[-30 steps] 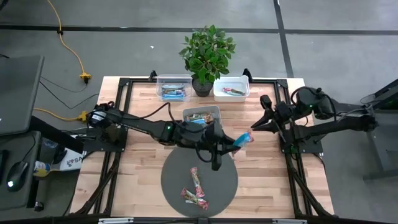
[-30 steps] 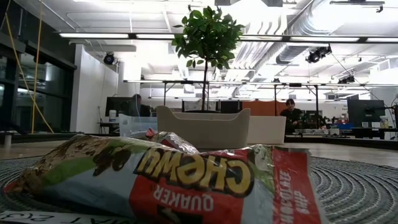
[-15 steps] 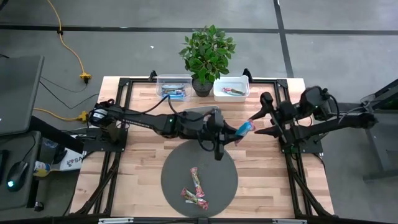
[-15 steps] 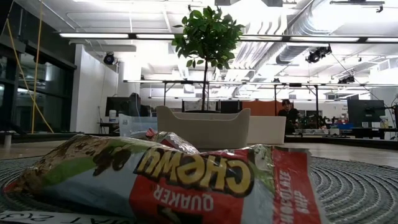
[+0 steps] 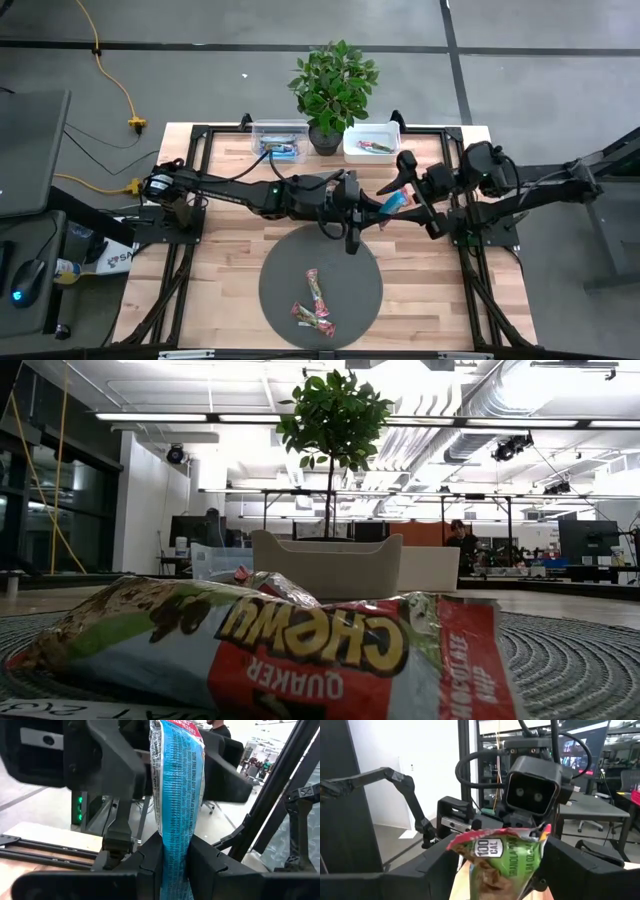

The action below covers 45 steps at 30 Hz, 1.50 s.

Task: Pick and place Granola Bars by type
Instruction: Put the red granola bar into the white bin

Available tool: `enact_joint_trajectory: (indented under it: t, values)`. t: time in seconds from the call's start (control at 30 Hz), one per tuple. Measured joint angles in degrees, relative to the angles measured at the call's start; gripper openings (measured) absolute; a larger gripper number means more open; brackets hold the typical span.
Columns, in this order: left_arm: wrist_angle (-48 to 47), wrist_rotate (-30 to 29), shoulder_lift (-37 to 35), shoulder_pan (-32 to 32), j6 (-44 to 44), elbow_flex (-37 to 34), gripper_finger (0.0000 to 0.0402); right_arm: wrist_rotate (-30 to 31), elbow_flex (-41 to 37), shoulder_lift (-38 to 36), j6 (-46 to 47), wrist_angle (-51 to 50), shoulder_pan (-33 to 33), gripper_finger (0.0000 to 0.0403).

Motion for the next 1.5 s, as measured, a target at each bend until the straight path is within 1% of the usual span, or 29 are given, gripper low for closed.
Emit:
enact_joint_trajectory:
  t: [0.1, 0.2, 0.57, 0.8, 0.97, 1.13, 1.2, 1.3, 1.5]
  values:
    - [0.0, 0.01, -0.01, 0.0, 0.0, 0.0, 0.0066, 0.1, 0.0, 0.91, 0.01, 0.47, 0.0, 0.0242]
    - [0.0, 0.01, -0.01, 0.0, 0.0, 0.0, 0.0066, 0.17, 0.0, 1.1, 0.01, 0.48, 0.0, 0.0231]
    - [-0.15, 0.03, -0.01, 0.0, 0.0, 0.0, 0.0066, 0.57, 0.0, 0.88, 0.01, 1.31, 0.0, 0.0143]
    - [-0.15, 0.01, -0.01, 0.0, 0.0, 0.0, 0.0066, 0.52, 0.0, 0.88, 1.04, 1.22, 0.0, 0.0095]
    - [-0.15, 0.01, -0.01, 0.0, -0.02, 0.0, 0.0066, 0.23, 0.0, 0.88, 1.06, 1.22, 0.0, 0.0066]
    - [-0.23, 0.03, -0.01, -0.04, -0.01, 0.0, 0.0069, 0.21, 0.0, 0.85, 1.06, 1.22, 0.0, 0.0049]
    - [-0.48, 0.03, -0.01, -0.04, 0.0, 0.02, 0.0078, 0.25, 0.0, 0.72, 1.06, 1.07, 0.0, 0.0048]
    - [-0.8, 0.03, -0.01, -0.04, 0.67, 0.02, 0.0103, 0.45, -0.02, 0.38, 1.06, 1.03, -0.02, 0.0048]
    - [-1.35, 0.22, -0.01, -0.07, 1.22, 0.02, 0.0183, 0.5, -0.03, -0.39, 1.06, 1.42, -0.17, 0.0043]
